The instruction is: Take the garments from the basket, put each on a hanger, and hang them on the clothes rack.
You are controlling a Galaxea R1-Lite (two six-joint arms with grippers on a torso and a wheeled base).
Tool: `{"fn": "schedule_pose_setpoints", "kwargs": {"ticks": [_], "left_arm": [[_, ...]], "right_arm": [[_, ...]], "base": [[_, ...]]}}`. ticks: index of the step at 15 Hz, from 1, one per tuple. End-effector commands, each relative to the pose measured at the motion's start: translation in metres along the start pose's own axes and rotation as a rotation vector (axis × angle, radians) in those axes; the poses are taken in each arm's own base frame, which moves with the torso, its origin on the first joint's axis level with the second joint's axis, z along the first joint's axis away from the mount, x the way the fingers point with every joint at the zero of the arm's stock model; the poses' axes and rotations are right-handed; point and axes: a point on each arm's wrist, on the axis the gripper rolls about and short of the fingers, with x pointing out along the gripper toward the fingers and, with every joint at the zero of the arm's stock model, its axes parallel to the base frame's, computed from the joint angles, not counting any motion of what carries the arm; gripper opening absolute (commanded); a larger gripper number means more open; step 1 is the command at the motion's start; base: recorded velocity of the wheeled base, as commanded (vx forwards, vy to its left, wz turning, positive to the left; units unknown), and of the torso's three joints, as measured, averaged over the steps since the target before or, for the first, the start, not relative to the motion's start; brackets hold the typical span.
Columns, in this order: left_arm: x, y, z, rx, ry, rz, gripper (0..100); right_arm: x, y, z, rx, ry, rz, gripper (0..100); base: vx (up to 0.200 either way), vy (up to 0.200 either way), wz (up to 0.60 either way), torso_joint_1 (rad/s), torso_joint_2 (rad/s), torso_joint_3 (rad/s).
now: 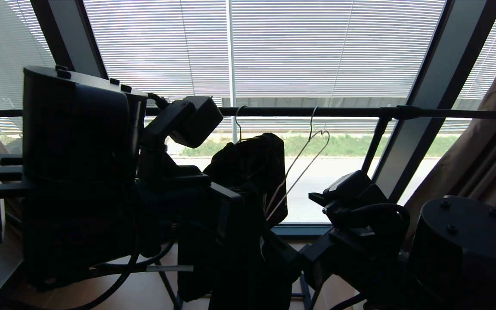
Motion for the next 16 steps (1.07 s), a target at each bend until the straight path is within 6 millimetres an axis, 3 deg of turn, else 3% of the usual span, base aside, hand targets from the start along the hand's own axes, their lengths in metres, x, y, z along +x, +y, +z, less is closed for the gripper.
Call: {"fn": "schedule_pose_setpoints", "kwargs": {"ticks": [1, 7, 12, 16], "left_arm": [[0.000, 0.000, -0.002, 0.000, 0.005, -0.001, 0], [-0.001, 0.000, 0.000, -0.001, -0.003, -0.002, 0], [-0.002, 0.000, 0.001, -0.001, -0.006, -0.001, 0], [-0.004, 0.001, 0.002, -0.003, -0.013, 0.001, 0]], "right_arm": [[0.006, 0.003, -0.005, -0.010, 0.022, -0.003, 100], [0.003, 0.002, -0.015, -0.030, 0.055, 0.008, 100], [0.020, 0.005, -0.034, -0.051, 0.128, -0.010, 100], [0.037, -0.004, -0.048, -0.054, 0.185, -0.055, 100]], "base": [[0.000, 0.000, 0.00, 0.000, 0.00, 0.000], [0.000, 0.000, 0.00, 0.000, 0.00, 0.000], [0.000, 0.000, 0.00, 0.000, 0.00, 0.000], [0.000, 0.000, 0.00, 0.000, 0.00, 0.000]]}}
